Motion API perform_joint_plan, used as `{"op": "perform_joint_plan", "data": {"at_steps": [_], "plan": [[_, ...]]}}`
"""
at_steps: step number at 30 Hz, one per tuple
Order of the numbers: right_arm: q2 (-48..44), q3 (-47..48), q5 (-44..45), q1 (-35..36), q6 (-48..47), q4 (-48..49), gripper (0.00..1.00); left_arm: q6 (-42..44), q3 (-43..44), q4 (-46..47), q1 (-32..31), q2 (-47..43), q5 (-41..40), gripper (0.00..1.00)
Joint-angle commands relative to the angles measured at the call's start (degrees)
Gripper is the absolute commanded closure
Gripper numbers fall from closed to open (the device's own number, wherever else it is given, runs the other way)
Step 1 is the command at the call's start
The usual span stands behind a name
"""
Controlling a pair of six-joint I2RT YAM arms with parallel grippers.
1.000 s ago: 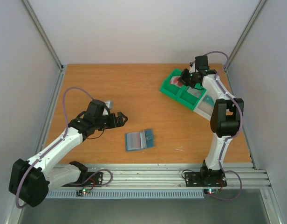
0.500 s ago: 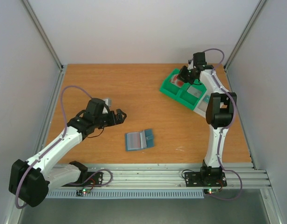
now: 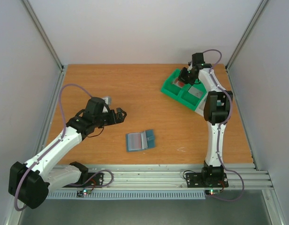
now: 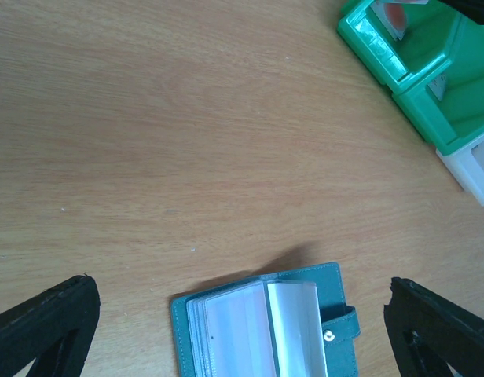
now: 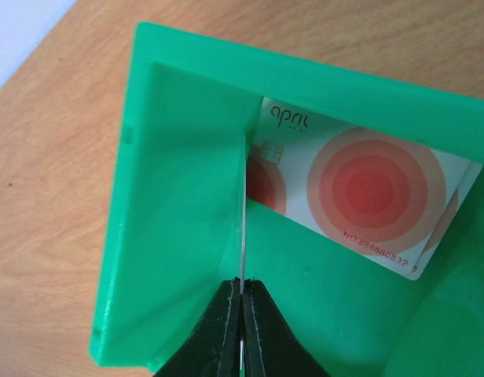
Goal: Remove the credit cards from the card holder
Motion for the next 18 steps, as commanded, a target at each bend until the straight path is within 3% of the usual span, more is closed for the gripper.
{"op": "perform_joint_plan", "data": {"at_steps": [1,18], "plan": [[2.2,3.1,1.7,-0.4,-1.6,-1.1,0.96,1.1,-0.2,1.4,-0.1,-1.1,-0.2,0.01],[7.3,10.7,4.5,-0.7,-4.7,-2.4,0.93,1.2,0.2,0.2,-0.1,-1.7,-3.1,0.01]]}}
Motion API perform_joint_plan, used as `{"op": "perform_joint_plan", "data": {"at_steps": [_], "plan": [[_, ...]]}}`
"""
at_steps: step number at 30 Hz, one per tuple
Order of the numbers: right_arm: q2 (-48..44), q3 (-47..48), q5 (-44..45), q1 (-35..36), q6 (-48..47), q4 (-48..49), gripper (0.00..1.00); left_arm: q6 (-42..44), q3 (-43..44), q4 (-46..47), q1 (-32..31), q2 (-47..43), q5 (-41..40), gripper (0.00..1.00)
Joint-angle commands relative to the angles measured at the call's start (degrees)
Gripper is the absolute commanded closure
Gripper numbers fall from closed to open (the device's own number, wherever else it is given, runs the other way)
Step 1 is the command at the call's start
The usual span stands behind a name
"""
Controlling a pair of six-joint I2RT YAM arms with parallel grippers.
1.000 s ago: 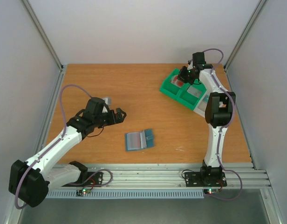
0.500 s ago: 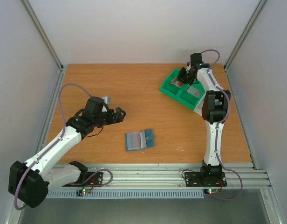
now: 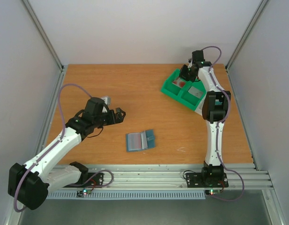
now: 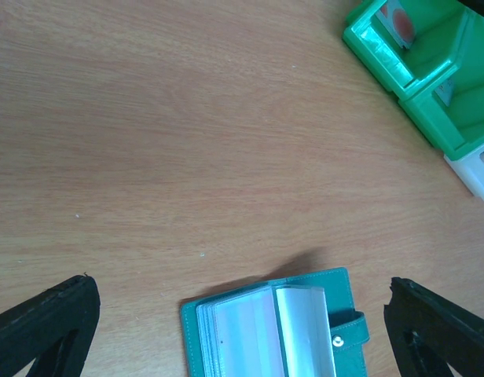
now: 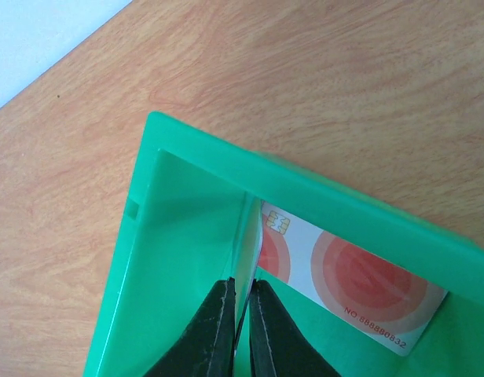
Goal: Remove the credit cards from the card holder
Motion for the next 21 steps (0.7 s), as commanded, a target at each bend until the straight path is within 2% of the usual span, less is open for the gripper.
{"op": "perform_joint_plan", "data": {"at_steps": [1,21], "plan": [[2.1,2.5,1.5,-0.4,-1.6,-0.7,0.93,0.3,0.1,0.9,-0.1,-0.9,-1.6,0.01],[4.5,6.9,2.9,-0.4,-2.1,-4.7,0.86,2.3,2.3,-3.5,-0.1,-3.4,-6.1,0.01]]}}
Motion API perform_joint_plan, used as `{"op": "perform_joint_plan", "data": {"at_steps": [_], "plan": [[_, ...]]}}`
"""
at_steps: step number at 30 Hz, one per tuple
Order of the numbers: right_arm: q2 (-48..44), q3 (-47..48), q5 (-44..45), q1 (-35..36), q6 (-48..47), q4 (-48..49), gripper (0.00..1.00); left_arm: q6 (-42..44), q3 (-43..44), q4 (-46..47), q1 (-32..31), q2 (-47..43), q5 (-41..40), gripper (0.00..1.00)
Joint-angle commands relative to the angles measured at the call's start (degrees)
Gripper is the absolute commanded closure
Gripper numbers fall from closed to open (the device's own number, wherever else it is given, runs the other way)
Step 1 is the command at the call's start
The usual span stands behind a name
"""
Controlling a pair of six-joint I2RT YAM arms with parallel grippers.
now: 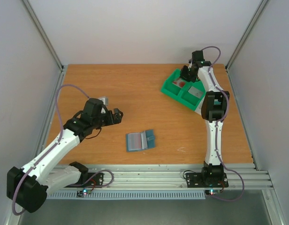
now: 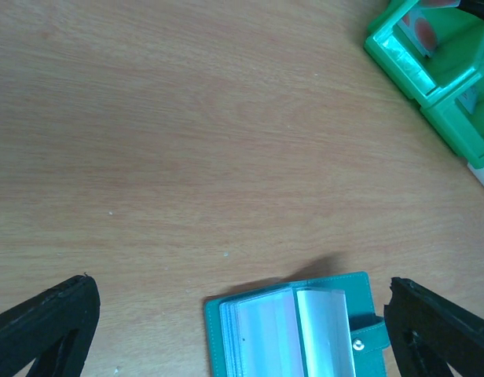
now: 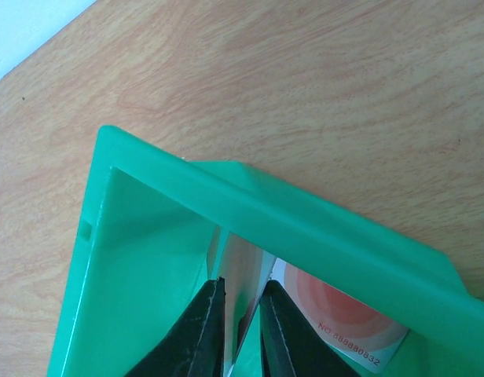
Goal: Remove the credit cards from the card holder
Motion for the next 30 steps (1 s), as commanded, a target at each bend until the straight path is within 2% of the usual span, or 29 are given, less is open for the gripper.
{"op": "perform_joint_plan", "data": {"at_steps": [1,14,25,30], "plan": [[1.2,2.6,1.2,-0.1,-0.6,-2.1,0.86,2.0,2.4,-1.5,-0.1,-1.9,-3.2,0.01],[0.3,5.7,2.7,-0.2,0.2,-7.5,0.8,2.4,2.8,-2.5,-0.1,-1.8,-2.0,0.01],[-0.9,5.6,-0.1,-0.1,0.4,-7.3,0.89,2.5,3.1,-1.3,-0.1,0.1,-0.2,0.01],[-0.6,5.7,0.6,0.2,0.3,-7.9,0.89,2.8,3.6,-1.2,-0.2,1.2,0.2,0.01]]}}
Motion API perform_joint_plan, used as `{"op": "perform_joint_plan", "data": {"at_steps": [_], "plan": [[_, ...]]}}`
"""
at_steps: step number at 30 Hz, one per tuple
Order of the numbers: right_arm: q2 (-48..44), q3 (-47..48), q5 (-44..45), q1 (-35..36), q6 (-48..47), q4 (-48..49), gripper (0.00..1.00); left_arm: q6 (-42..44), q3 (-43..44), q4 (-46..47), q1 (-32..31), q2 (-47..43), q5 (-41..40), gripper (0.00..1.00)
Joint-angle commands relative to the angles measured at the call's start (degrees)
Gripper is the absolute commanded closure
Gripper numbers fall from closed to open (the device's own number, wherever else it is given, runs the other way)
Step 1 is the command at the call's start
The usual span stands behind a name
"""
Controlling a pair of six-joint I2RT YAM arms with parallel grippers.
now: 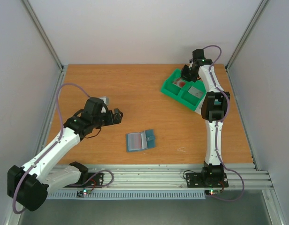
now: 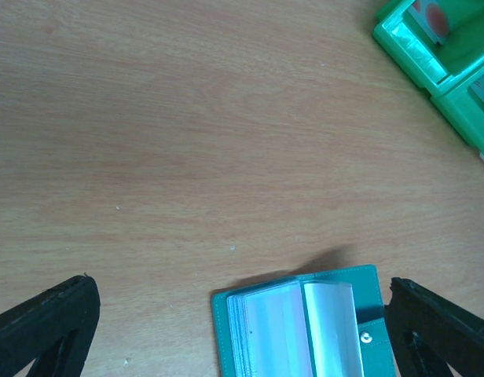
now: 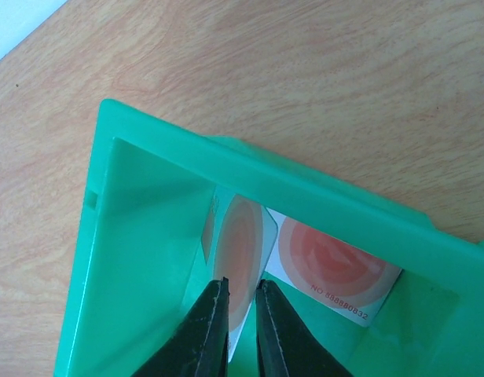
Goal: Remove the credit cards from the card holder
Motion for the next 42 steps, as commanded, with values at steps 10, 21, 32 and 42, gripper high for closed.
{"op": "perform_joint_plan", "data": {"at_steps": [10,21,32,42], "plan": [[-2.6,3.7,6.0,0.9,-0.8,-3.8,0.79,1.7,2.9,1.6,-0.1,1.7,1.9,0.01],[-4.6,3.6,2.8,3.9,-2.1,-6.9,0.79,1.4,2.3,2.6,-0.1,5.0,5.1,0.03],[-18.2,-13.8,-0.1,9.1,-1.0,-3.8,0.78,-2.0,-1.5,10.2,-0.1,11.4,20.1,0.18],[-36.7,-39.0,-2.3,14.7,5.1,6.2,0.77,-6.0,-5.4,17.0,-0.1,18.3,27.6,0.22]]}}
